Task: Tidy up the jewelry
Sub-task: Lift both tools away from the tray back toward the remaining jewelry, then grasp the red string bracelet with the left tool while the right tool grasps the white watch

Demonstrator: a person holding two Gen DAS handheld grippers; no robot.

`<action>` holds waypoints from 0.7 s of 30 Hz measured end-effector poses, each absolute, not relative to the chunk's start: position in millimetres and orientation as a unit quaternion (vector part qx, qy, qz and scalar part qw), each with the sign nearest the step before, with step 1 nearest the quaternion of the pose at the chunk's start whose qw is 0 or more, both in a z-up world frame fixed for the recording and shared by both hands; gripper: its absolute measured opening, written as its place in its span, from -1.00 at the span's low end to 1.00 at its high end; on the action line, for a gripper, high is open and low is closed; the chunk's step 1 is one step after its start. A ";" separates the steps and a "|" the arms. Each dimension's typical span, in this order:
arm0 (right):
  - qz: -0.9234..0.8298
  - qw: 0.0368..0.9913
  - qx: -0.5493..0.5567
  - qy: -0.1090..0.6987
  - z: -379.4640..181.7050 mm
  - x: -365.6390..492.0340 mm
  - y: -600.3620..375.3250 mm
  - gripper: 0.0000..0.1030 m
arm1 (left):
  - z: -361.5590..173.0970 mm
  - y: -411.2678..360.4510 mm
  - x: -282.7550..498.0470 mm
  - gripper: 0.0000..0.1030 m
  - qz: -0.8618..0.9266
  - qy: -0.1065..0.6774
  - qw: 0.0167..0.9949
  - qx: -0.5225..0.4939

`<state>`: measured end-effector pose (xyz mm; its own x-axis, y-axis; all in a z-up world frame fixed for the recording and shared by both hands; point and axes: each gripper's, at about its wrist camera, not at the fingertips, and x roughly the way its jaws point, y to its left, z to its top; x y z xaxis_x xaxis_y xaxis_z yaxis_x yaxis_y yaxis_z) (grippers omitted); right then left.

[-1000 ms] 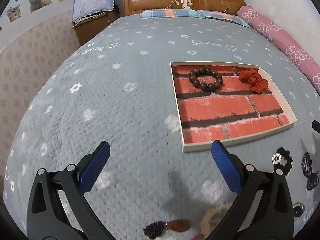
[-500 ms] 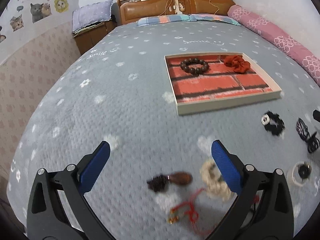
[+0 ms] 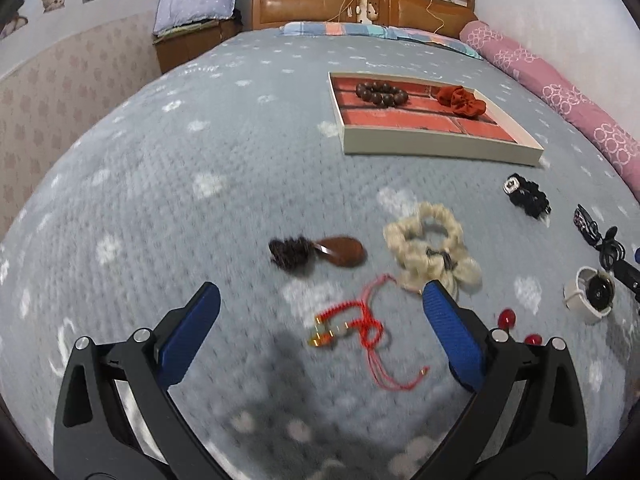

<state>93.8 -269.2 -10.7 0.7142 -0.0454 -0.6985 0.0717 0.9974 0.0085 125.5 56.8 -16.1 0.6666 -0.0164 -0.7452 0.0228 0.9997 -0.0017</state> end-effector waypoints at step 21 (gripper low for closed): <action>-0.024 0.915 0.020 0.402 -42.4 94.9 -255.2 0.72 | -44.8 52.8 133.7 0.90 -0.028 0.427 0.904 -0.008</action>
